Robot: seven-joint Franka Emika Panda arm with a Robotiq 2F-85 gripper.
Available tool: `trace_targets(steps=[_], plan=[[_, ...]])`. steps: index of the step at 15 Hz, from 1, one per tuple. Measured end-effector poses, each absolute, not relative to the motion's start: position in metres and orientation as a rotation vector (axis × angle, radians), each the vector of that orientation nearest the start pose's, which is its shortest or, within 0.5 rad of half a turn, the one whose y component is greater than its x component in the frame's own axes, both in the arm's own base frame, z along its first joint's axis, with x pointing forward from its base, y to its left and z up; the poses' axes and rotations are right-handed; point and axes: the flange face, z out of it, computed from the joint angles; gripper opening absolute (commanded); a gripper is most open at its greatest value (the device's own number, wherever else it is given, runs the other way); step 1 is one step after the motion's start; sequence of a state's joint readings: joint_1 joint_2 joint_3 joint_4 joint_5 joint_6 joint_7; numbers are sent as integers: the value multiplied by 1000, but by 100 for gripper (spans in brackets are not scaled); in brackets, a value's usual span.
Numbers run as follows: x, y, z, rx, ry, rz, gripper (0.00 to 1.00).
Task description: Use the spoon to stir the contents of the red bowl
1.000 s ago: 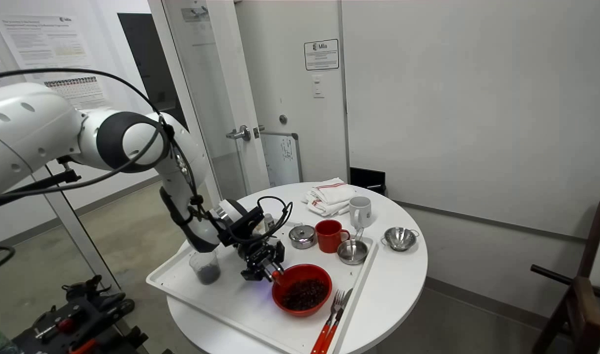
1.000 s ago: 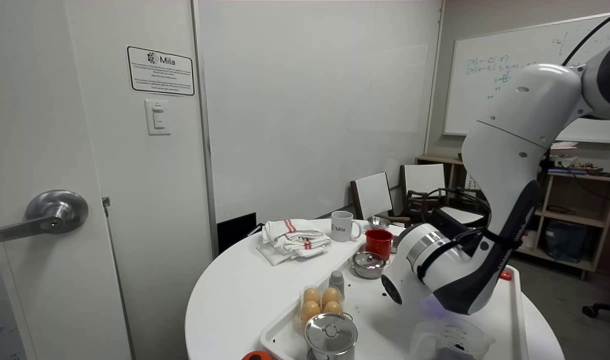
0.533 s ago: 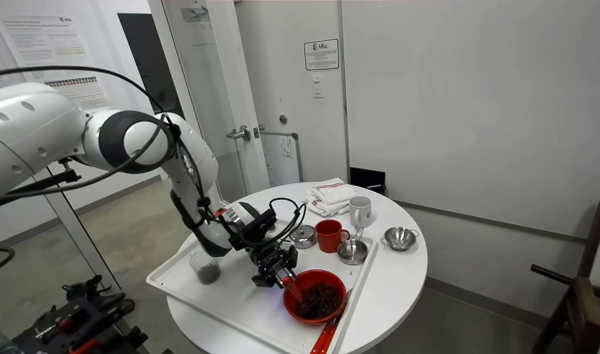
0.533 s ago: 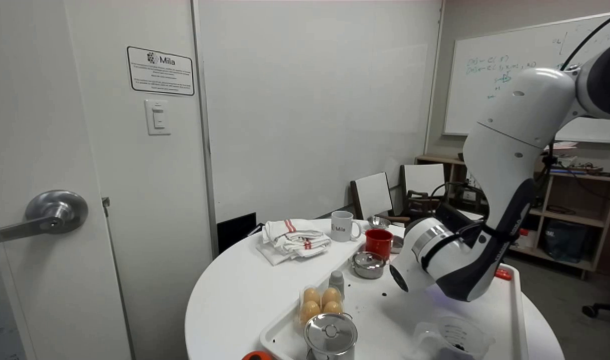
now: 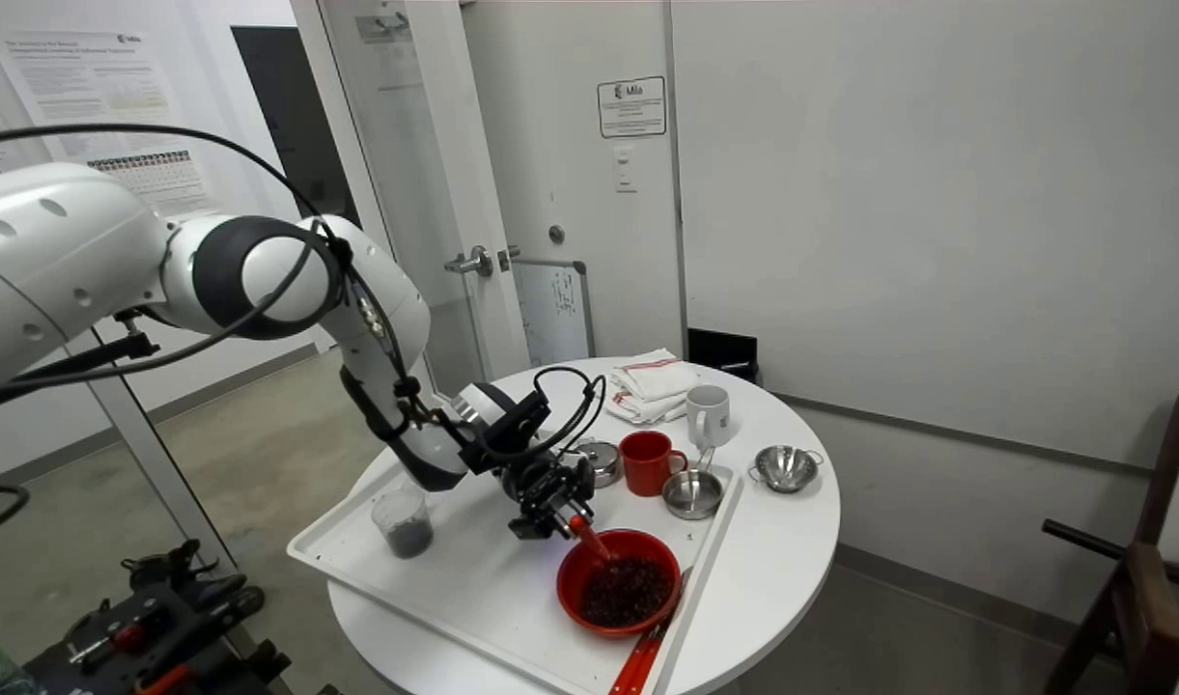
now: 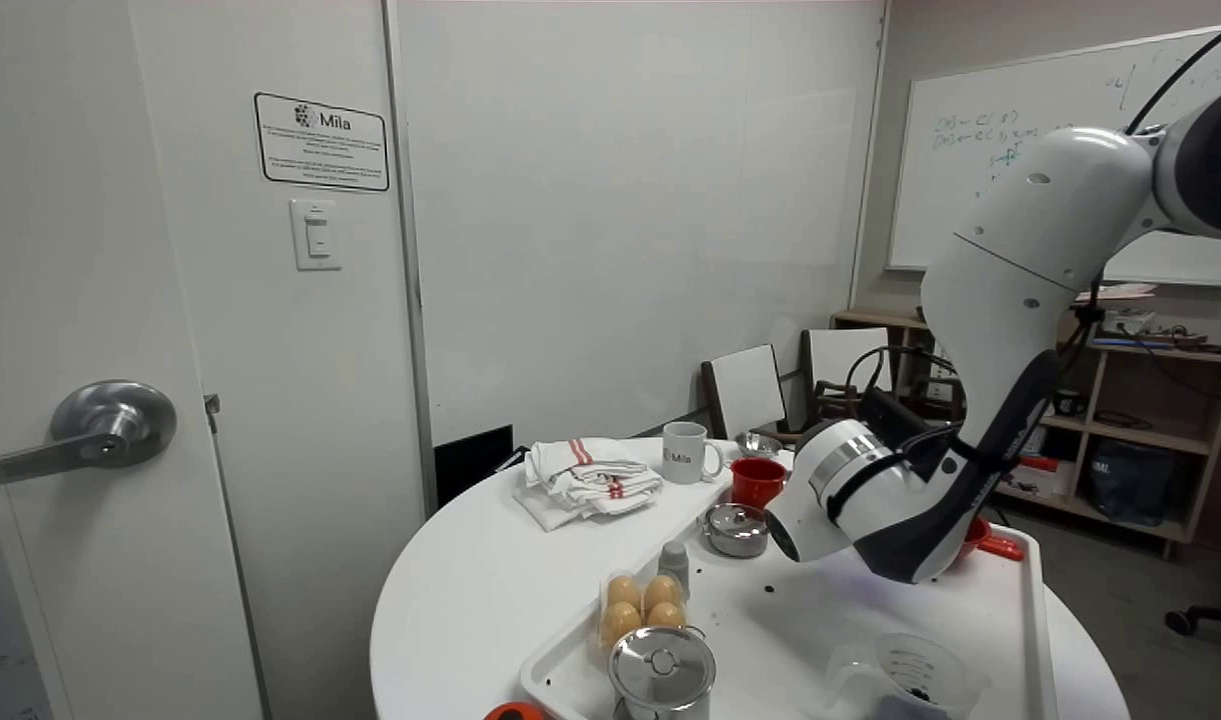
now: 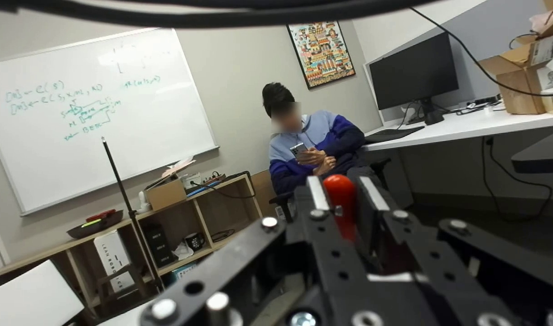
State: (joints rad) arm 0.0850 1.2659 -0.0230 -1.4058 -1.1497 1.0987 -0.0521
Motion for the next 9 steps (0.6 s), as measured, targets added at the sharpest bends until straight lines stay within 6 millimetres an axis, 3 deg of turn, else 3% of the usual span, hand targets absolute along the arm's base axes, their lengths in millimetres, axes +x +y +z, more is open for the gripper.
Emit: trace_targets(steps=[9], plan=[[590, -46, 23, 1395, 488, -1266, 5]])
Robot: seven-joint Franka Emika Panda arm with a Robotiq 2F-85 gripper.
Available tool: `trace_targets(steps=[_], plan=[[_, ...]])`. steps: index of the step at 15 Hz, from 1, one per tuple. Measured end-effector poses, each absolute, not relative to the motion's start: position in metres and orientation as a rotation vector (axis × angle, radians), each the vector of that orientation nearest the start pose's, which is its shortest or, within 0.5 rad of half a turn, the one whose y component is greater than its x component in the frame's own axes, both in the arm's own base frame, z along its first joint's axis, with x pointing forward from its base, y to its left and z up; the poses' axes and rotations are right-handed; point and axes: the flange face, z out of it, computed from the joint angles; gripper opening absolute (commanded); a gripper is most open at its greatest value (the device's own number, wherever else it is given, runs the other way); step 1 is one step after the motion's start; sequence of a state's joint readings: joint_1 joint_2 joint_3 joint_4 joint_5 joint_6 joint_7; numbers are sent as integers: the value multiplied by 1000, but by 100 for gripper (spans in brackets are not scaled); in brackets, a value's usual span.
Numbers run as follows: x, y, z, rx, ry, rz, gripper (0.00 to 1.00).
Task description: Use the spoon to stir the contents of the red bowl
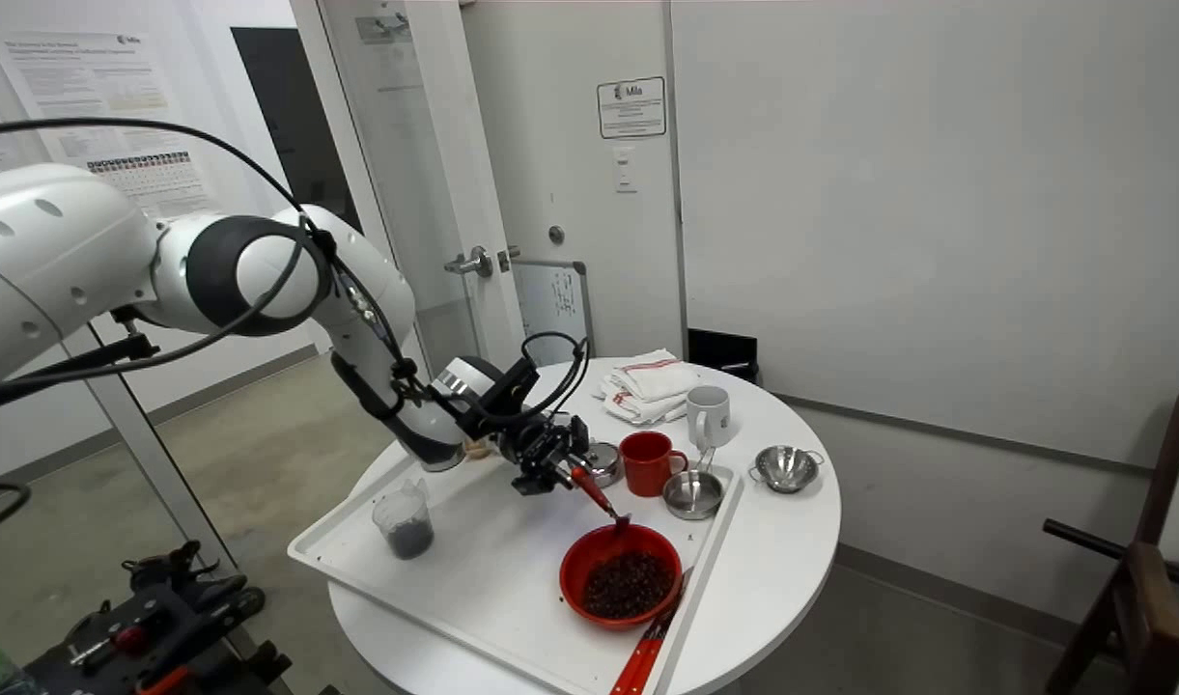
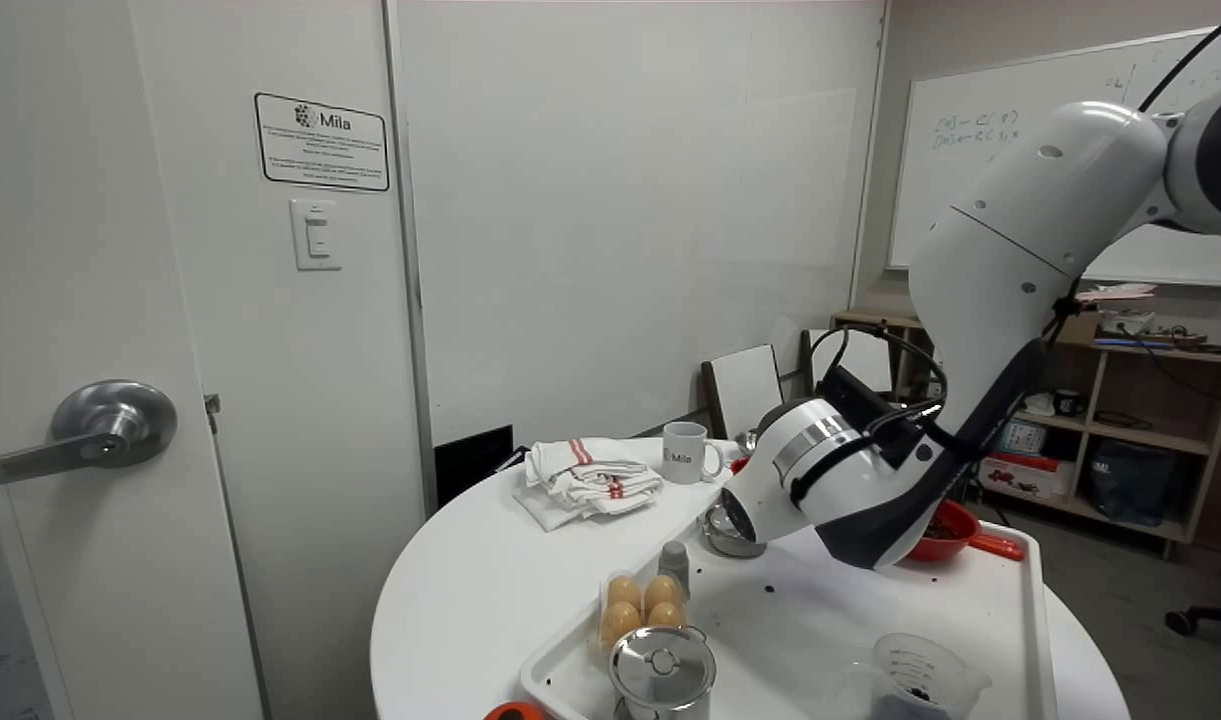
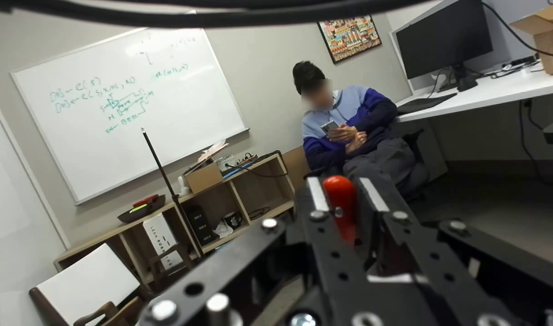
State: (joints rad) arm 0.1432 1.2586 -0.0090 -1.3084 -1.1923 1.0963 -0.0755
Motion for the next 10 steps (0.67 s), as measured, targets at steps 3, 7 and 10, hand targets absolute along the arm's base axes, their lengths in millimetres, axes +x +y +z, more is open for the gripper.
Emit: trace_targets(steps=[3, 7, 10], plan=[[599, -31, 41, 1453, 465, -1208, 5], [610, -10, 78, 1547, 412, -1114, 5], [612, 9, 94, 1666, 391, -1047, 5]])
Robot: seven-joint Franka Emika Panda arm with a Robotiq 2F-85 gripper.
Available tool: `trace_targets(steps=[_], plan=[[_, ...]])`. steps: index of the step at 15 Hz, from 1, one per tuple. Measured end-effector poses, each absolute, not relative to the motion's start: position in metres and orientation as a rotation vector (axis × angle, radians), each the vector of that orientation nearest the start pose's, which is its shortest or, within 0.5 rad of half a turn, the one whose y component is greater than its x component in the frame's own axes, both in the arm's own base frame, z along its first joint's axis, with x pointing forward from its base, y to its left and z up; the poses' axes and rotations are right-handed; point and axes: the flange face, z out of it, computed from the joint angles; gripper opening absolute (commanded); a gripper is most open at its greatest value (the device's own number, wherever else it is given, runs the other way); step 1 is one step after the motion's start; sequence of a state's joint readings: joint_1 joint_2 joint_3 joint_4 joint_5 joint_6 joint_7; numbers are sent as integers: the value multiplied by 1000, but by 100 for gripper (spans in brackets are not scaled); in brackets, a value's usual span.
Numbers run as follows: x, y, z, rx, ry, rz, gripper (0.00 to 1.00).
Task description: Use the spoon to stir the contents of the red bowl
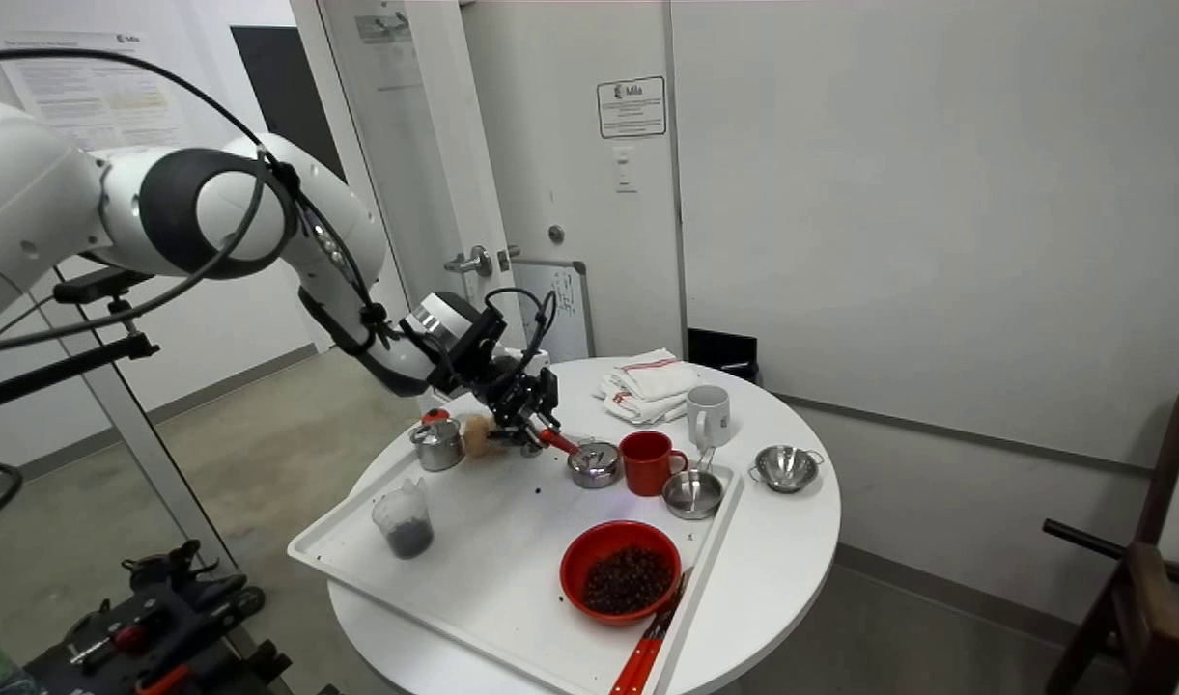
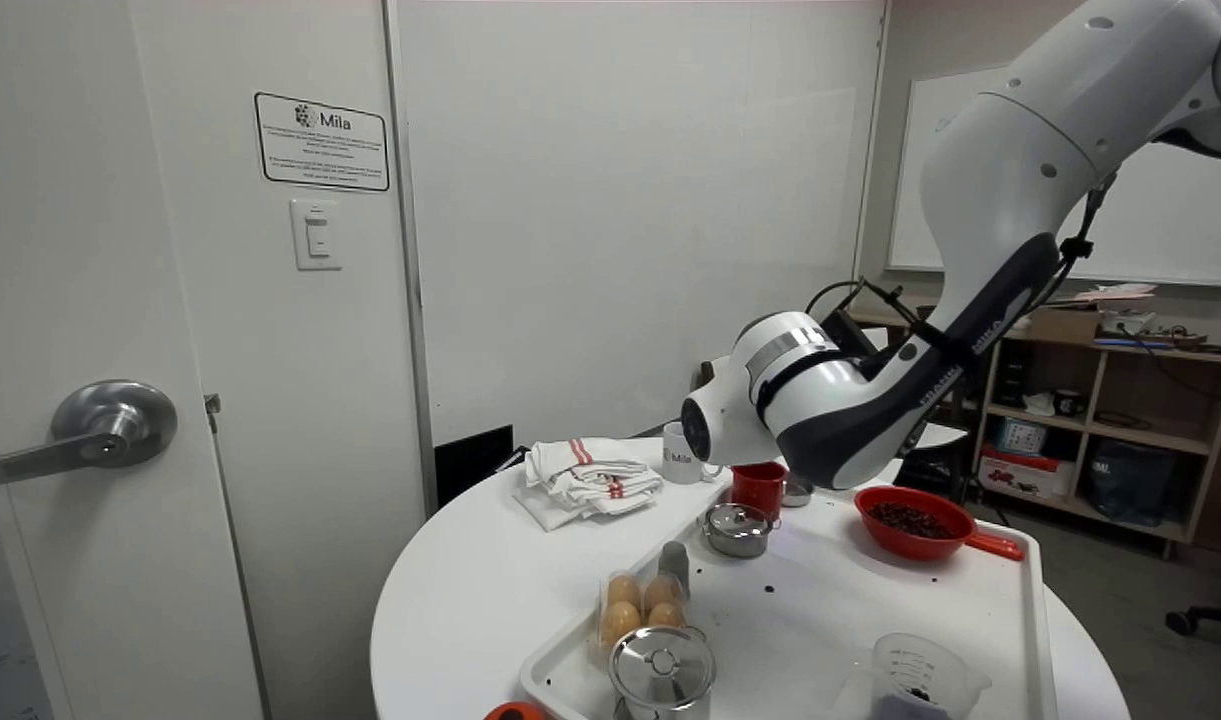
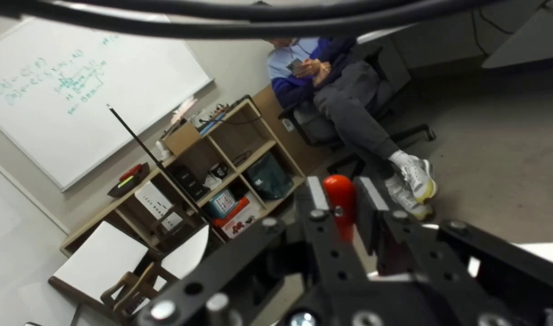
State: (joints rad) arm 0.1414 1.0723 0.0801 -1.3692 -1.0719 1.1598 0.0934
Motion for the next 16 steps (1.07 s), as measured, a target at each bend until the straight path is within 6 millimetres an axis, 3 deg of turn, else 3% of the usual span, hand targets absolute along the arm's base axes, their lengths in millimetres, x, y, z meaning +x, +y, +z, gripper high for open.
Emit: trace_targets(steps=[5, 10, 12, 16], plan=[[605, 46, 130, 1941, 323, -1000, 5], [583, 59, 159, 2222, 215, -954, 5], [571, 60, 157, 2338, 167, -913, 5], [548, 63, 131, 2526, 93, -729, 5]])
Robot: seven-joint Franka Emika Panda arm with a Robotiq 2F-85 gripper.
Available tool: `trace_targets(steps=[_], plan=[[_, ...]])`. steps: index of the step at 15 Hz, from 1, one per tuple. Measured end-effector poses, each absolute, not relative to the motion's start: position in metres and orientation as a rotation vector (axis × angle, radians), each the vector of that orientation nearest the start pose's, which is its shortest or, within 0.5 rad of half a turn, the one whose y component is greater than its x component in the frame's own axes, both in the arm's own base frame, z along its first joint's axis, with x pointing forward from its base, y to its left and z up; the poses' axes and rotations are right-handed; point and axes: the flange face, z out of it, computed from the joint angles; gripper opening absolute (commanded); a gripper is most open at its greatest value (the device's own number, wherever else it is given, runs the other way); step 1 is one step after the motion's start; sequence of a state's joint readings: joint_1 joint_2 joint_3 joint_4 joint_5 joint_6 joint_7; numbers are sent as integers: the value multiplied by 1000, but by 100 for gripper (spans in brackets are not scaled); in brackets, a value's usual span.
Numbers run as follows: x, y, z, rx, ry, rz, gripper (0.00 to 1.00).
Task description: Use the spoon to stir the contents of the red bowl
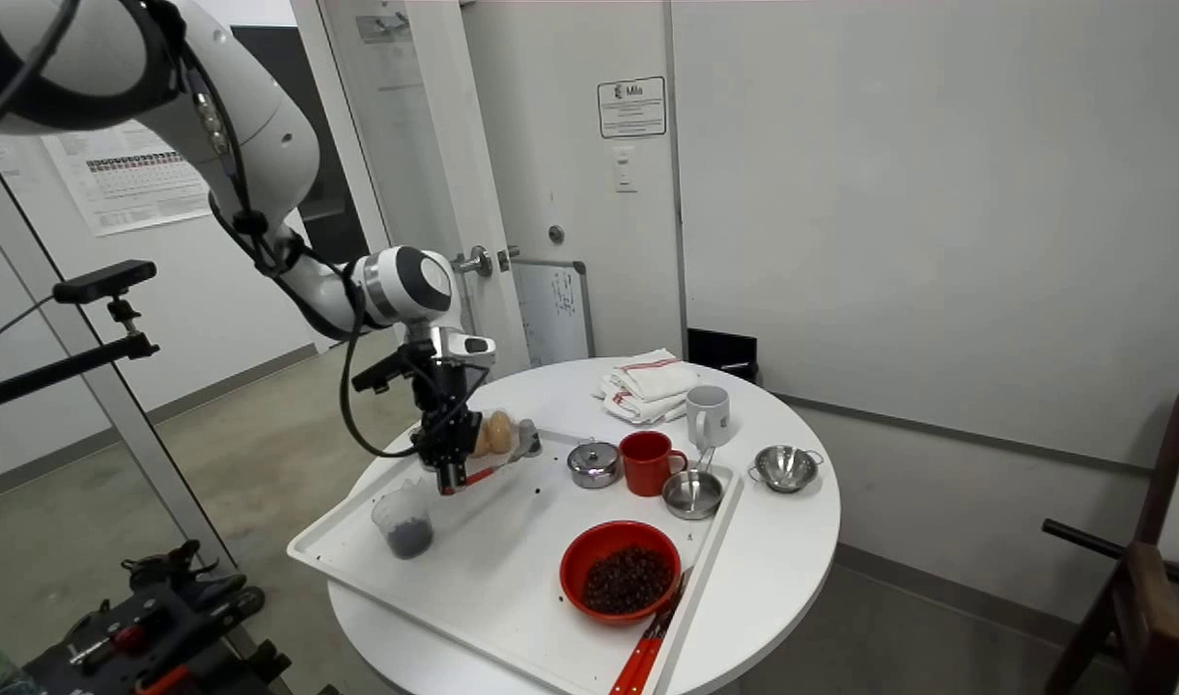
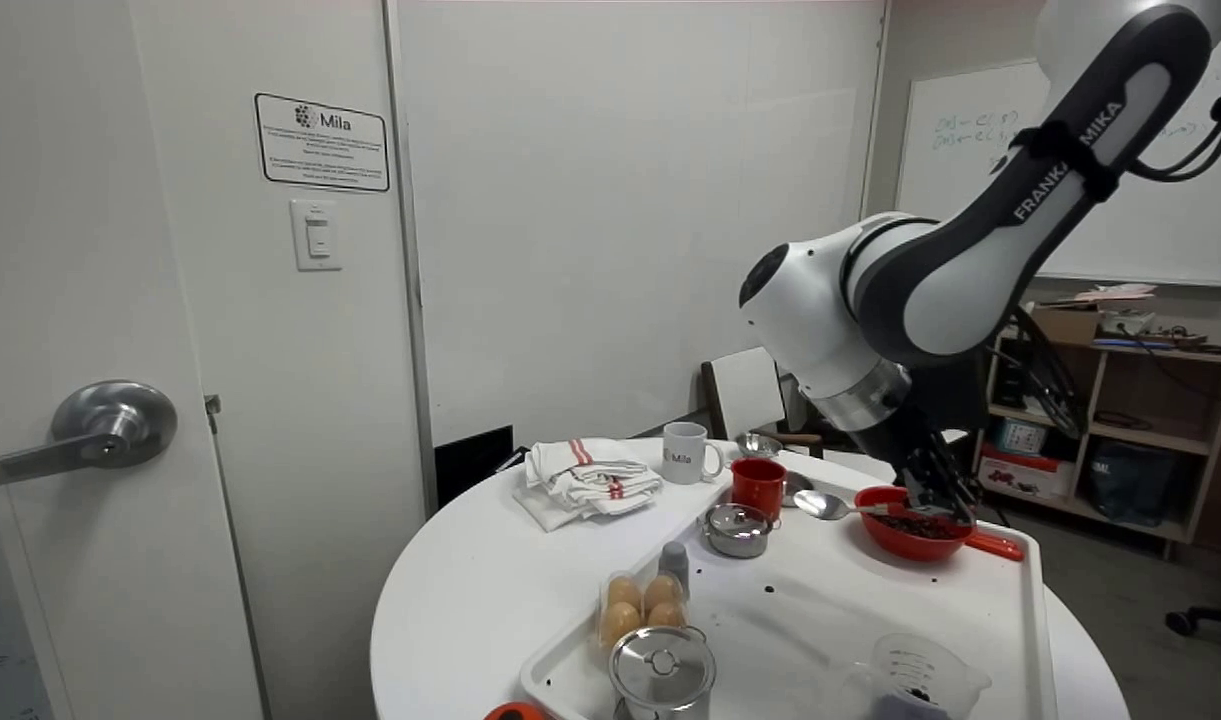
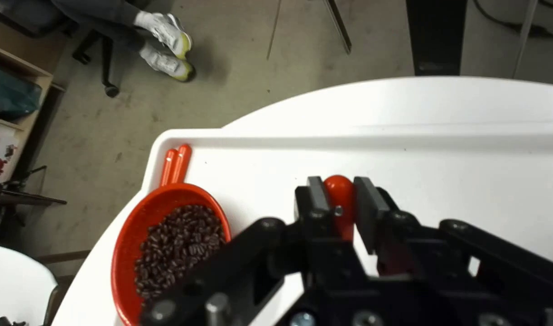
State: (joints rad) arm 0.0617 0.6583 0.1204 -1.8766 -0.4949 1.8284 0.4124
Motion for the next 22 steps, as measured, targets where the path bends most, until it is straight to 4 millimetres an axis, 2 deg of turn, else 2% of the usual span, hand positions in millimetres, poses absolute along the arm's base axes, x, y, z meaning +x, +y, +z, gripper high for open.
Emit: trace_targets(steps=[5, 11, 16, 22], plan=[[524, 54, 91, 2707, 15, -565, 5], [506, 45, 66, 2772, -49, -525, 5], [506, 41, 48, 2763, -27, -535, 5], [528, 35, 27, 2771, 44, -542, 5]])
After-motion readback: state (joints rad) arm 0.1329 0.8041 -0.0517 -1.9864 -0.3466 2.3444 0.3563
